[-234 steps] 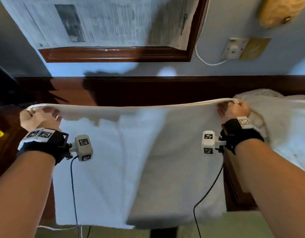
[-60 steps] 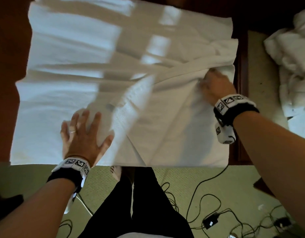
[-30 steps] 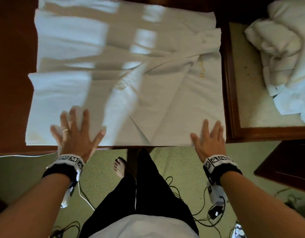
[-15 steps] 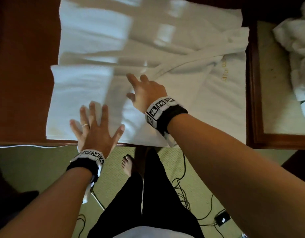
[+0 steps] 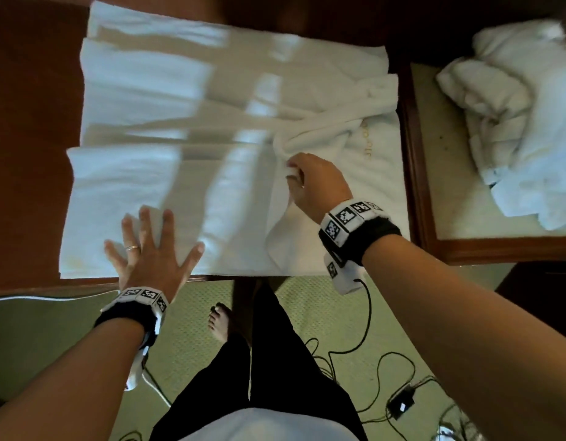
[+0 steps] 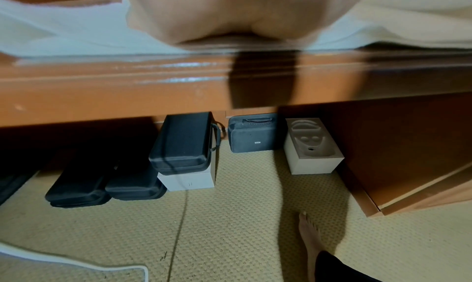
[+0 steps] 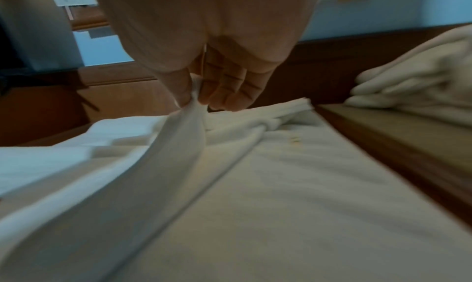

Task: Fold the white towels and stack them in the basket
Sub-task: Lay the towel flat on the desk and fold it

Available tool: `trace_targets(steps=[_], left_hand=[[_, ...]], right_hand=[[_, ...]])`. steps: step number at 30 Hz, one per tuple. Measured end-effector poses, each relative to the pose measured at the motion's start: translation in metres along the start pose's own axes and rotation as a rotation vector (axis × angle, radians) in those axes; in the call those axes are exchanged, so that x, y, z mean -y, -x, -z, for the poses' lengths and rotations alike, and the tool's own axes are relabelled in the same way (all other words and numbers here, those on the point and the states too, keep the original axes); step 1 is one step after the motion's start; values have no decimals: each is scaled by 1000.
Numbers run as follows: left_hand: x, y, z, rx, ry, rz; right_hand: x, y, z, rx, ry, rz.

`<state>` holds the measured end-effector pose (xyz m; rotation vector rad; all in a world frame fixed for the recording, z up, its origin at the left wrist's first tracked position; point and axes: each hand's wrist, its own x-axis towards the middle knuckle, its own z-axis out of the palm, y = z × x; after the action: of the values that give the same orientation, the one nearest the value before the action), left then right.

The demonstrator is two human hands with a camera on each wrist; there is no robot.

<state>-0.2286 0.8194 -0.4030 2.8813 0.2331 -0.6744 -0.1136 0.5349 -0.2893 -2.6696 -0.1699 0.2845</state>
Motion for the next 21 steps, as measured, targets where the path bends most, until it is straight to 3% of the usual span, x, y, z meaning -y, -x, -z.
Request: trace_targets(steps=[5,8,10,12,13,14,15,19,21], left_hand=[[-3,-2,9,96,-15,31],[-4,-3,11,129,-51,35],[-5,-2,12,145,-69,41],[-6,-2,13,146,-68,48],[-5,-1,13,142,-67,51],[-5,2,13,138,-71,55],[-5,5,13,136,-81,59],[-1,17,19,117,-111,86],[-3,20,26,80,-129,77]], right_hand=[[-89,85,47,-207,-61,-39],[-141,137,47,-207,300,-55],[-166,166,37,-3,557,-184],[-173,184,26,373,671,-379],[-173,189,21,484,666,-446],[-169,190,18,503,635,-493],[-166,189,15,446,581,-522],[-163,171,7,-13,299,-549],[-163,154,11,-83,191,-598]])
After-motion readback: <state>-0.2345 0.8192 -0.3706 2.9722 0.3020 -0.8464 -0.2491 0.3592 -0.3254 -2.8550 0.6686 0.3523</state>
